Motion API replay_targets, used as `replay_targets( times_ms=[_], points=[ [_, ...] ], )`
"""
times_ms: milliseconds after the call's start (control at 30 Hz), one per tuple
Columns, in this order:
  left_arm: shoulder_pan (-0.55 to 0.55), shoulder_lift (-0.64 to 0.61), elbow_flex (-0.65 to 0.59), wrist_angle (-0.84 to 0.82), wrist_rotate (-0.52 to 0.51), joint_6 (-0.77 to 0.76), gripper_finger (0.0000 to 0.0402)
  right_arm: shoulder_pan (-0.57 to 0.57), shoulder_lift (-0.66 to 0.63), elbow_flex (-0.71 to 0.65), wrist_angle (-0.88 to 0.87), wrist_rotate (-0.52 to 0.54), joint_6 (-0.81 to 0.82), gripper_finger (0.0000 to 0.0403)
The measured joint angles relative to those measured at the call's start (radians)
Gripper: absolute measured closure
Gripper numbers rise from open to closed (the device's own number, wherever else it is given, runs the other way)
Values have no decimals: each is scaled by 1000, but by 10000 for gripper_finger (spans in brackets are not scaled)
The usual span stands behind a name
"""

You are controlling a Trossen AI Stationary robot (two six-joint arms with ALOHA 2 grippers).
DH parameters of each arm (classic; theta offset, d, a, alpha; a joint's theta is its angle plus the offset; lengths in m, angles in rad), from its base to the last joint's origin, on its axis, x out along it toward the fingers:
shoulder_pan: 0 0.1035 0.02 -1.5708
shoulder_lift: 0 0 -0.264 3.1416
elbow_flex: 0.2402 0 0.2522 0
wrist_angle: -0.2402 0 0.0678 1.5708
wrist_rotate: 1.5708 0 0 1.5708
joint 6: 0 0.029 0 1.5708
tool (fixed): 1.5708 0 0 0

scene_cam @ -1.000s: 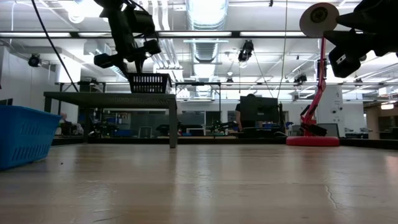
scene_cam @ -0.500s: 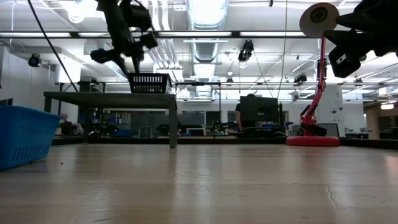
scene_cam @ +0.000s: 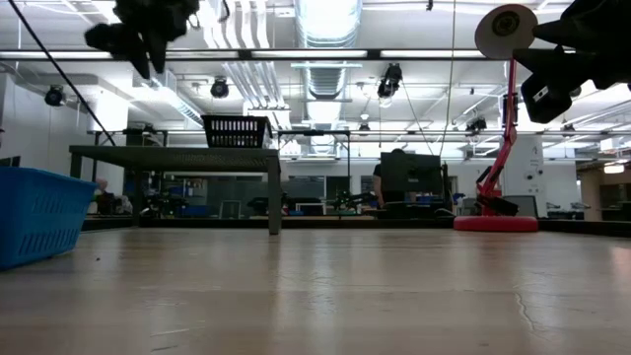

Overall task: Pick & Place Office Desk Supplies
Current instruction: Put the blue bin with crayon boxes on the shelf

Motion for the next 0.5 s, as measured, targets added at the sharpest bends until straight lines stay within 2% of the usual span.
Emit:
replay_targets(
  times_ms=[100,200,367,500],
  points=[
    [-170,-44,-49,4,-81,-73,266,0,0,0,0,0,0,282],
    [-338,-70,-100,10,-120,-119,266,0,0,0,0,0,0,285],
    [-589,-72,-201,66,-122,-286,266,0,0,0,0,0,0,289],
    [-766,-73,-310,203,-124,-366,266,0,0,0,0,0,0,287]
  ],
)
